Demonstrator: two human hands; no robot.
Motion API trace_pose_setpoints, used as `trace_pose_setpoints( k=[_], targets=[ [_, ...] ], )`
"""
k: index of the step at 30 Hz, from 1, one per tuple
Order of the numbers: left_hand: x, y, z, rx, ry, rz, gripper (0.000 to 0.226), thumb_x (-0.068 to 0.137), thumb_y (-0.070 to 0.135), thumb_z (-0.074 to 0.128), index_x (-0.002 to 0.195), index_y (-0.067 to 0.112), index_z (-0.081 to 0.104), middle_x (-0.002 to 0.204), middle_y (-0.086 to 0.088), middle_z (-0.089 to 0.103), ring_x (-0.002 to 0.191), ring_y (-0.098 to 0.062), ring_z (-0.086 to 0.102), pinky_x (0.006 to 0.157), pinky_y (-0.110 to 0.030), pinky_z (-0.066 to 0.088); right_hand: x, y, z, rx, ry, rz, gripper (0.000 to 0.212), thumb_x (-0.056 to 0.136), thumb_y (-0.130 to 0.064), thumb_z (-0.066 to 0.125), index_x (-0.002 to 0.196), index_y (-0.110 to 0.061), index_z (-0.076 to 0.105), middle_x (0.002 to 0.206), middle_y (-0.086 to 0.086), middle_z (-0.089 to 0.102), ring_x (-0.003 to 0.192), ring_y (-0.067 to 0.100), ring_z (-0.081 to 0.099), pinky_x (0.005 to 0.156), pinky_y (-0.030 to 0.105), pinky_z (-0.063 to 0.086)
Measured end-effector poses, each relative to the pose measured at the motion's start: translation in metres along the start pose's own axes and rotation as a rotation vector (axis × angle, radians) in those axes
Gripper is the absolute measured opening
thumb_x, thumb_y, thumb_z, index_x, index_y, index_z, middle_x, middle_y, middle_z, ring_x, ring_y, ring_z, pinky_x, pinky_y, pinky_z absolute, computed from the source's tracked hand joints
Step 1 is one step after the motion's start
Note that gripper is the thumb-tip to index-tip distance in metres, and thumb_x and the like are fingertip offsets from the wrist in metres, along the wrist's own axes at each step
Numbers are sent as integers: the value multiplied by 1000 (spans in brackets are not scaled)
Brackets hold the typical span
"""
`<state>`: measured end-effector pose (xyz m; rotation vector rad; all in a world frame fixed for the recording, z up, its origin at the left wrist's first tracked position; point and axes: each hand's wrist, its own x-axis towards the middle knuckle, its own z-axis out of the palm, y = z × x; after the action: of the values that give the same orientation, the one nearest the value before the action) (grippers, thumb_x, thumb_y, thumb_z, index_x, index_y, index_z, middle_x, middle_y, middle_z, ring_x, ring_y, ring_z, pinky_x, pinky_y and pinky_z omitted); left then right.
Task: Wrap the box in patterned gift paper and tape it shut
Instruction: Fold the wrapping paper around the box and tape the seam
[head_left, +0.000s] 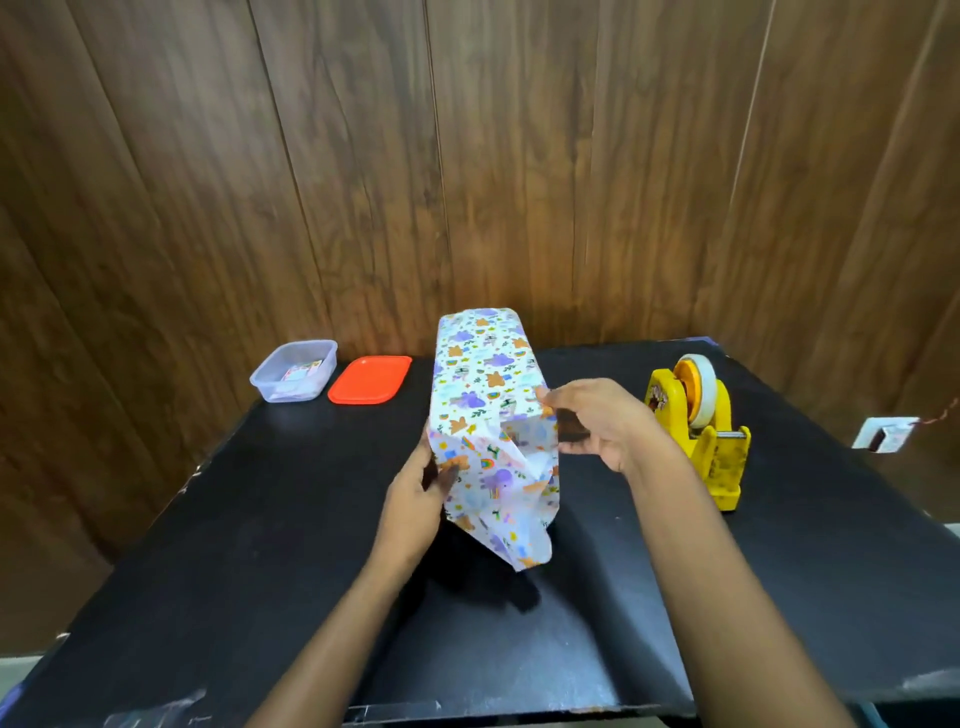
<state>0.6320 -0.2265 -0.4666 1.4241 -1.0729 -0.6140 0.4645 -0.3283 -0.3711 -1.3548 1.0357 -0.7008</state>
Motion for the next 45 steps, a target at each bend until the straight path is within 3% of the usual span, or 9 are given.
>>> trace_pose_setpoints(
  k=[5,7,9,12,20,24,28,39,45],
  targets=[
    [-3,26,-7,-84,212,-157,36,89,-2,43,104,21,66,99,1,70,84,-11,64,68,-24,51,-1,19,0,-29,121,-69,18,89,-27,62,86,-9,65,103,12,69,95,26,64,92,43,50],
    [-3,45,-11,-75,353,-145,16,91,13,50,83,14,64,89,-7,68,75,-16,61,62,-25,47,-3,18,1,-148,277,-142,35,91,-37,57,88,-2,63,98,15,68,92,29,63,89,48,50],
    [0,59,-14,-58,333,-179,26,91,27,54,73,9,61,74,-8,65,65,-17,58,56,-25,46,-7,15,-1,-198,394,-192,42,92,-40,53,77,-1,61,84,14,66,77,26,63,78,42,53],
    [-2,70,-13,-122,175,-321,35,93,35,52,77,6,62,68,-7,63,59,-17,58,52,-23,46,-13,14,-6,-120,327,-126,37,94,-35,52,69,-8,56,73,8,62,60,15,56,57,26,45],
    [0,77,-2,-191,123,-394,45,90,44,54,68,6,63,64,-8,70,52,-16,65,54,-23,46,-8,19,7,-164,219,-66,48,92,-46,52,92,1,64,95,13,69,92,27,65,84,43,52],
    [0,81,3,-256,143,-437,32,90,29,57,69,6,62,56,-5,68,45,-12,63,47,-19,40,-6,19,12,-316,381,-101,53,91,-49,49,66,-3,59,71,15,68,67,29,65,72,44,54],
    [1,79,5,-346,189,-473,26,89,23,58,68,7,62,55,-5,68,47,-13,64,50,-22,39,-17,14,13,-167,203,30,56,93,-46,49,71,3,65,57,12,66,44,18,59,47,23,45],
    [3,74,4,-459,212,-466,12,85,11,59,74,7,62,56,-4,66,50,-14,63,51,-23,38,-11,22,16,278,175,100,18,88,-12,59,72,-4,60,37,-3,42,32,6,27,37,16,23],
    [0,63,4,-427,234,-394,17,85,8,58,69,11,60,64,-5,67,57,-15,63,49,-19,40,-16,38,11,297,93,27,19,90,-13,59,73,-3,60,42,-3,38,37,7,24,38,18,23]
  ],
)
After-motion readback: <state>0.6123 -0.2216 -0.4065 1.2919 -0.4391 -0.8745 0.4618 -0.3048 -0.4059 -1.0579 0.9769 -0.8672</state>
